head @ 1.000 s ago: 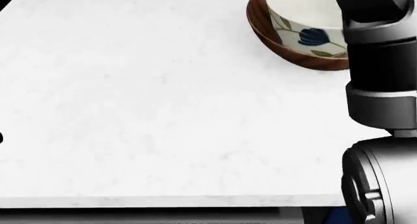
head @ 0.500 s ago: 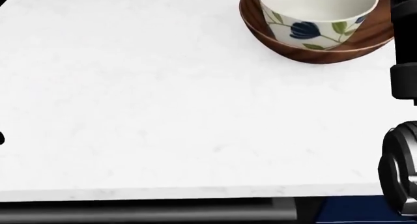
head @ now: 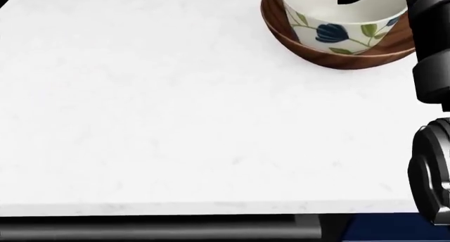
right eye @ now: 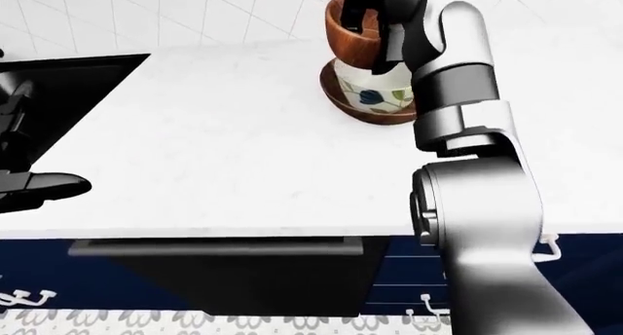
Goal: Stack the bowls from largest to smallest.
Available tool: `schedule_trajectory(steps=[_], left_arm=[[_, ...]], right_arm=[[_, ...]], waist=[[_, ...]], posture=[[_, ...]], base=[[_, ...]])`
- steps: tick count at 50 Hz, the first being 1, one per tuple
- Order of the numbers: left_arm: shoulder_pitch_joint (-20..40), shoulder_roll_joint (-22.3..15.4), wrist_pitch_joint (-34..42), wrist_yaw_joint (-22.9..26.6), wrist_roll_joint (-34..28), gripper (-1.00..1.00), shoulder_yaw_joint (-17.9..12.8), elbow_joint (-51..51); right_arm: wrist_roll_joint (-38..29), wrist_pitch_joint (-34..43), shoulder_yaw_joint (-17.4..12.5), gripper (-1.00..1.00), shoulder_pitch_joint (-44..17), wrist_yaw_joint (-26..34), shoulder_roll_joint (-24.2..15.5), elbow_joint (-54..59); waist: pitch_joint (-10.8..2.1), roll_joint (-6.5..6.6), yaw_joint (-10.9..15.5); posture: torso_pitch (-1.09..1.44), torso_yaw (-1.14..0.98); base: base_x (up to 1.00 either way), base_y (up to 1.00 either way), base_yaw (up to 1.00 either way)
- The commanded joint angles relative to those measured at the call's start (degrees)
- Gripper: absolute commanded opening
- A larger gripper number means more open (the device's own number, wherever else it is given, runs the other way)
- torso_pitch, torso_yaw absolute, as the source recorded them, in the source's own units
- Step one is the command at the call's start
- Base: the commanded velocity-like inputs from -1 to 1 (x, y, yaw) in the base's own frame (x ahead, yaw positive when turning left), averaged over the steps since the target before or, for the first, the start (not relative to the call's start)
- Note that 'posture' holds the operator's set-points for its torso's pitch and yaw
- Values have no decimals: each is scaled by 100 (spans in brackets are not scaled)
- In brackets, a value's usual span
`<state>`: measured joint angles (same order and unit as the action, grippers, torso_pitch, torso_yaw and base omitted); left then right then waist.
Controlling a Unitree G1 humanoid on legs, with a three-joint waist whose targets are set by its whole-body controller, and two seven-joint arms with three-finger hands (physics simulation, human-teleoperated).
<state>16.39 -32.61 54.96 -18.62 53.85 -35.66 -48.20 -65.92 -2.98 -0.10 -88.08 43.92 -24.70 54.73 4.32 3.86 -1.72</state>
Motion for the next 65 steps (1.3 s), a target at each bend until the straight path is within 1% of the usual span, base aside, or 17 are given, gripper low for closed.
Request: schedule_trajectory(steps=[1,11,21,23,33,35,37,43,48,53,55,57,60,62,65], left_arm=[[107,-106,-172,-15,-10,100,-97,-77],[102,-120,-186,-50,5,100,-68,-83],[-69,5,-298,121,-173,100,-72,-89],[-60,8,-264,127,-153,100,-119,-93],[-85,66,-277,240,-262,100,-142,-65],[-70,66,-270,235,-267,100,-131,-63],[-59,65,-274,241,-278,100,-129,-47],[-31,69,-255,226,-283,100,-110,-55],[-8,49,-234,205,-245,100,-140,-53],[-23,31,-226,183,-189,100,-181,-68],[-29,25,-237,182,-186,100,-178,-63],[-35,23,-244,181,-187,100,-175,-59],[-41,11,-228,161,-146,100,-204,-75],[-43,2,-224,145,-120,100,-214,-85],[-40,-4,-238,137,-125,100,-192,-74]], right_arm=[[-62,-27,-49,-100,-300,-200,-85,-149],[-294,56,-17,-100,-246,-229,-131,145],[-462,120,42,-100,-145,-731,-39,541],[-507,142,56,-100,-201,-859,-39,697],[-632,157,96,-98,-220,-991,-52,853],[-647,161,97,-89,-209,-1003,-46,851],[-659,162,96,-73,-208,-996,-49,856],[-675,139,82,-42,-246,-957,-83,848],[-682,144,73,-27,-244,-901,-97,816],[-674,139,65,-7,-231,-873,-87,798],[-669,144,62,-3,-218,-847,-81,768],[-669,139,62,7,-219,-863,-76,777],[-662,144,58,28,-225,-860,-71,764],[-660,138,58,46,-231,-861,-72,761],[-659,124,59,58,-251,-865,-79,775]], waist=[[-171,-1,-3],[-176,-6,2],[-182,5,8],[-187,4,8],[-192,-15,24],[-192,-17,27],[-189,-19,31],[-191,-23,33],[-191,-23,28],[-189,-18,22],[-187,-17,23],[-188,-15,24],[-191,-12,26],[-192,-12,28],[-194,-14,31]], posture=[[0,0],[0,0],[0,0],[0,0],[0,0],[0,0],[0,0],[0,0],[0,0],[0,0],[0,0],[0,0],[0,0],[0,0],[0,0]], base=[[0,0,0],[0,0,0],[0,0,0],[0,0,0],[0,0,0],[0,0,0],[0,0,0],[0,0,0],[0,0,0],[0,0,0],[0,0,0],[0,0,0],[0,0,0],[0,0,0],[0,0,0]])
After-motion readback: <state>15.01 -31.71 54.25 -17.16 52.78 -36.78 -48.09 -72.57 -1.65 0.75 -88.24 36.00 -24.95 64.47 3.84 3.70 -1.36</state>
